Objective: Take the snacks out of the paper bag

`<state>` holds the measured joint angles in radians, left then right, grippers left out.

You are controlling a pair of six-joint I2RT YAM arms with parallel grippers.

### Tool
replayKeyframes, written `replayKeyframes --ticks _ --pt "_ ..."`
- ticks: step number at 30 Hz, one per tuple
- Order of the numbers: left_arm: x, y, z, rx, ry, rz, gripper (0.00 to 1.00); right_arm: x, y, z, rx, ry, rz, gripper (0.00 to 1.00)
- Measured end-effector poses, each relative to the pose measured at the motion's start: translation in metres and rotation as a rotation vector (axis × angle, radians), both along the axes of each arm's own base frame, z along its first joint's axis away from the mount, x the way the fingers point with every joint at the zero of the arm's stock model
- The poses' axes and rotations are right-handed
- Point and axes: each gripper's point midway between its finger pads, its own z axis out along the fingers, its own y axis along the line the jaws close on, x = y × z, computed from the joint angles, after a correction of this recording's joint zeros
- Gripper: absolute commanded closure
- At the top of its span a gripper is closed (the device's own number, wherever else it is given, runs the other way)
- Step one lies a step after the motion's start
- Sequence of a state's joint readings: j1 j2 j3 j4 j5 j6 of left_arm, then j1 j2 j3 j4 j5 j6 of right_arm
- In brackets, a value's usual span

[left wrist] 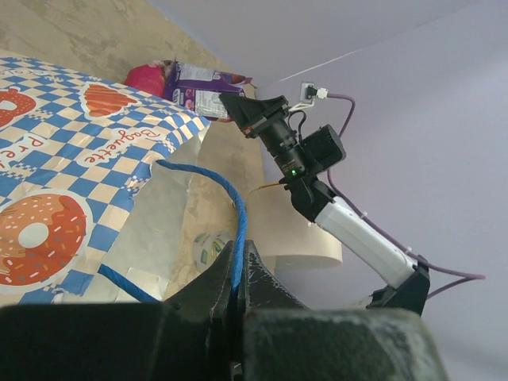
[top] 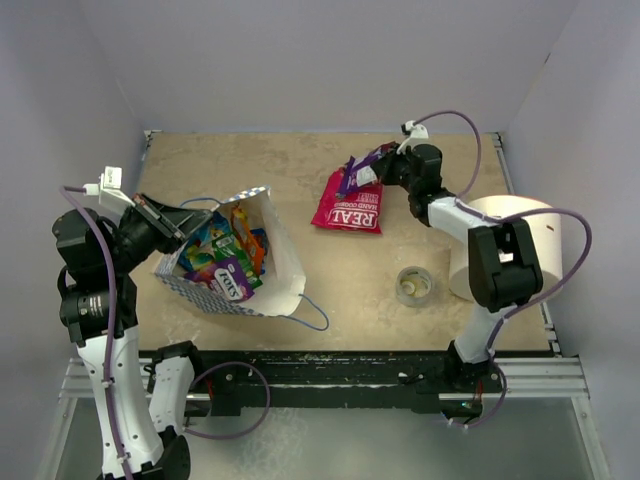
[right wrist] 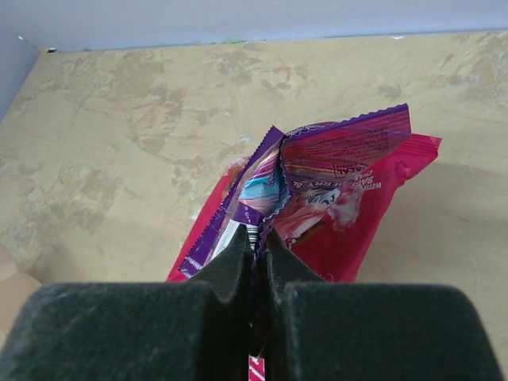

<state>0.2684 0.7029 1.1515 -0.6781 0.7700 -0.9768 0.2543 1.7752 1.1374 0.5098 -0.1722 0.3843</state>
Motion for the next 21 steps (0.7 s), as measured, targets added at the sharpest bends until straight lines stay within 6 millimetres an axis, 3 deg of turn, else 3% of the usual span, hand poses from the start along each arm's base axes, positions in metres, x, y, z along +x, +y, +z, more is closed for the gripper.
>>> replayKeyframes --ticks 8,21 --pt "0.004 0.003 -0.002 0.001 0.009 0.013 1.0 0.022 -0.01 -0.034 0.064 0.002 0.023 0.99" --pt "-0.002 0.005 0.003 0.004 -0.015 0.051 1.0 0.011 -0.007 -0.061 0.15 0.036 0.022 0.89"
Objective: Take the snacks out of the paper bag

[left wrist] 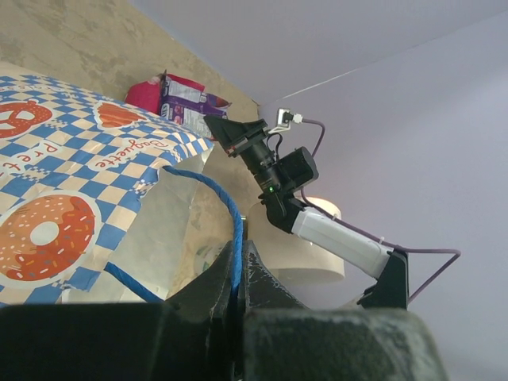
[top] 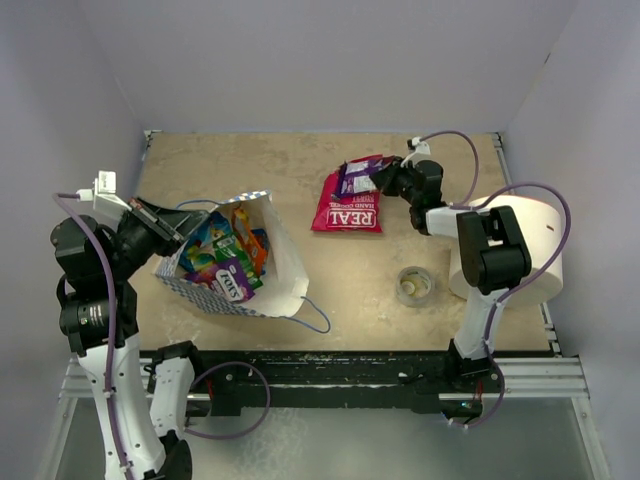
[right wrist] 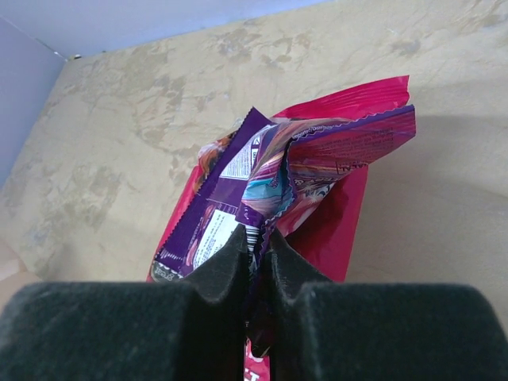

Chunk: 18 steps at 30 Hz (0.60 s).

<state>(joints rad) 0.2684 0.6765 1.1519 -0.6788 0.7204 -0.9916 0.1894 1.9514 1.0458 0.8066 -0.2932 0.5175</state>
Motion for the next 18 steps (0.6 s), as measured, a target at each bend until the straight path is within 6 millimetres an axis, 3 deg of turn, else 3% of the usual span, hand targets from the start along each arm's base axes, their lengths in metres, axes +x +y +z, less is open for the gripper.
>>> replayKeyframes --ticks 11,18 --pt "-0.004 0.001 0.002 -0.003 -0.009 0.019 1.0 -0.01 0.017 0.018 0.174 0.062 0.043 0.85" --pt "-0.003 0.001 0.002 -0.004 -0.007 0.019 1.0 -0.009 0.025 0.019 0.226 0.08 0.073 0.79"
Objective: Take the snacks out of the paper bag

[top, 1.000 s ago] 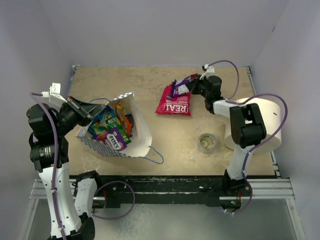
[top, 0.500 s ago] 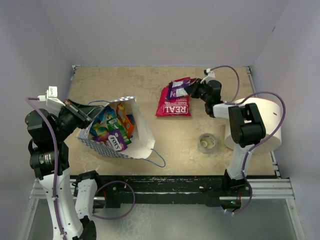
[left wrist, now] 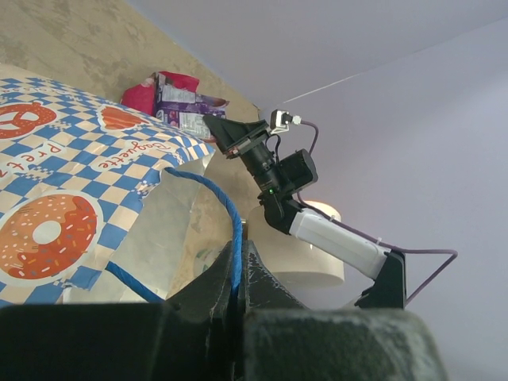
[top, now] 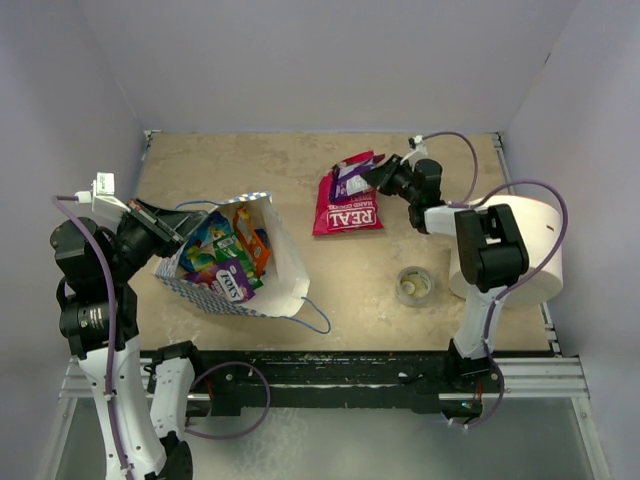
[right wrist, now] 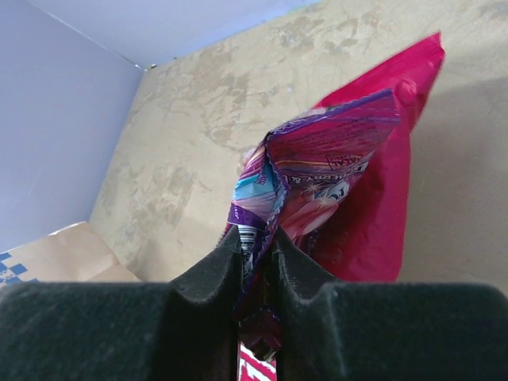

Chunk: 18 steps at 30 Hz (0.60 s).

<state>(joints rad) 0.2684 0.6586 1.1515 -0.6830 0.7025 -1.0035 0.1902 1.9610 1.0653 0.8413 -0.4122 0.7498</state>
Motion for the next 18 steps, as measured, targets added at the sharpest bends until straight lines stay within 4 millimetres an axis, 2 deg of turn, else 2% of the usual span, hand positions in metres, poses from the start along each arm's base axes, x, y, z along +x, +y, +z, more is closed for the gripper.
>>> replayKeyframes --ticks 3,7,10,13,18 --pt "0.0 0.0 0.0 0.0 0.0 0.0 1.0 0.001 0.001 -0.01 0.005 0.013 -0.001 0.7" --pt "0.0 0.0 0.0 0.0 0.0 0.0 1.0 -0.006 0.0 -0.041 -0.03 0.09 -0.001 0.59" --pt "0.0 0.0 0.0 0.0 0.001 0.0 1.0 -0.008 -0.007 -0.053 -0.109 0.127 -0.01 0.44" --pt "0.0 0.0 0.0 0.0 0.0 0.0 1.0 -0.012 -0.018 -0.051 -0.197 0.16 -0.037 0.38" --pt "0.0 0.0 0.0 0.0 0.0 0.0 1.0 -0.018 -0.028 -0.031 -0.267 0.181 -0.06 0.32"
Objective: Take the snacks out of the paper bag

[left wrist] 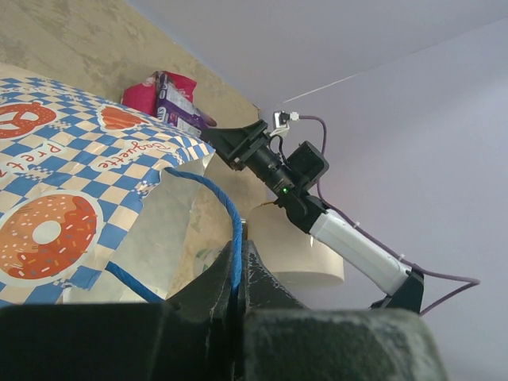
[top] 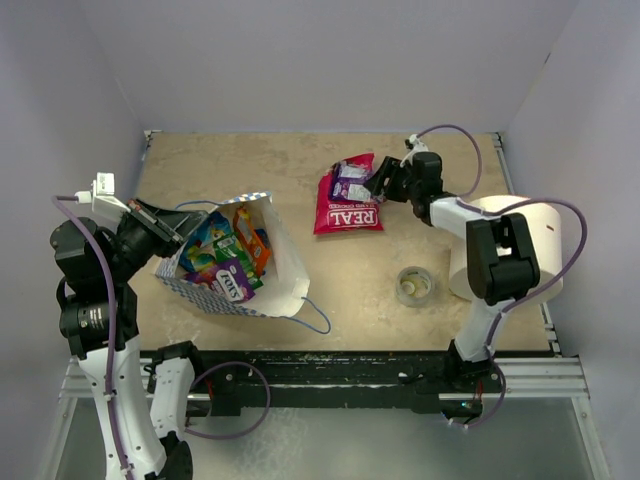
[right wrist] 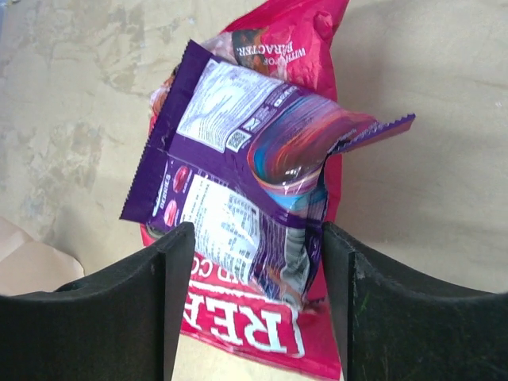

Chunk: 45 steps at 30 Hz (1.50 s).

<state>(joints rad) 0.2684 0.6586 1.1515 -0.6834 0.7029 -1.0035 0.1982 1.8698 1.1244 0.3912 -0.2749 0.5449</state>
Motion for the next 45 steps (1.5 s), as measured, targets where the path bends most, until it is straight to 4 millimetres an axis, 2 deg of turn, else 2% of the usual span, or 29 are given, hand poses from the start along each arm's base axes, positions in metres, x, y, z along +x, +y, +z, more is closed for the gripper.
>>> replayKeyframes --ticks 4,8,13,15,17,19,20,22,24,26,27,29,31,33,36,38,40,43,45 --pt "0.0 0.0 0.0 -0.001 0.001 -0.004 1.0 -0.012 -0.01 0.003 -0.05 0.05 -0.023 0.23" --pt "0.001 -0.002 -0.001 -0.002 0.005 -0.024 1.0 -0.02 -0.023 0.014 -0.132 0.07 -0.051 0.21" --pt "-0.002 -0.005 0.0 0.038 -0.026 -0.059 1.0 -0.03 -0.032 0.061 -0.2 0.004 -0.05 0.21" --pt "-0.004 -0.006 0.001 0.047 -0.038 -0.062 1.0 -0.038 -0.027 0.081 -0.221 -0.043 -0.025 0.23" --pt "-0.009 -0.007 0.003 0.069 -0.065 -0.066 1.0 -0.053 -0.006 0.103 -0.249 -0.108 0.049 0.29" --pt "-0.015 -0.009 0.007 0.085 -0.095 -0.072 1.0 -0.079 0.039 0.129 -0.261 -0.205 0.187 0.31" --pt "-0.019 -0.011 0.009 0.096 -0.116 -0.077 1.0 -0.101 0.068 0.144 -0.254 -0.26 0.283 0.31" --pt "-0.024 -0.013 0.011 0.106 -0.144 -0.086 1.0 -0.144 0.112 0.166 -0.224 -0.358 0.443 0.33" --pt "-0.027 -0.014 0.012 0.114 -0.163 -0.092 1.0 -0.197 0.147 0.186 -0.179 -0.462 0.621 0.36" --pt "-0.027 -0.015 0.012 0.115 -0.168 -0.097 1.0 -0.244 0.167 0.2 -0.14 -0.57 0.777 0.4" --pt "-0.027 -0.015 0.012 0.115 -0.167 -0.098 1.0 -0.26 0.172 0.203 -0.132 -0.616 0.834 0.43" --pt "-0.026 -0.015 0.012 0.116 -0.171 -0.097 1.0 -0.296 0.185 0.2 -0.131 -0.718 0.964 0.47" --pt "-0.025 -0.015 0.013 0.117 -0.178 -0.099 1.0 -0.323 0.199 0.182 -0.159 -0.77 1.08 0.54" --pt "-0.024 -0.014 0.014 0.119 -0.184 -0.1 1.0 -0.339 0.213 0.158 -0.199 -0.777 1.171 0.61" --pt "-0.022 -0.014 0.015 0.119 -0.186 -0.102 1.0 -0.341 0.231 0.122 -0.268 -0.75 1.239 0.66" --pt "-0.022 -0.014 0.015 0.119 -0.185 -0.104 1.0 -0.333 0.241 0.098 -0.325 -0.718 1.261 0.71" --pt "-0.022 -0.015 0.014 0.118 -0.183 -0.106 1.0 -0.324 0.253 0.079 -0.383 -0.708 1.285 0.71" --pt "-0.022 -0.015 0.015 0.117 -0.183 -0.111 1.0 -0.319 0.266 0.059 -0.464 -0.733 1.329 0.7" --pt "-0.022 -0.015 0.015 0.116 -0.183 -0.114 1.0 -0.328 0.272 0.052 -0.49 -0.758 1.376 0.69"
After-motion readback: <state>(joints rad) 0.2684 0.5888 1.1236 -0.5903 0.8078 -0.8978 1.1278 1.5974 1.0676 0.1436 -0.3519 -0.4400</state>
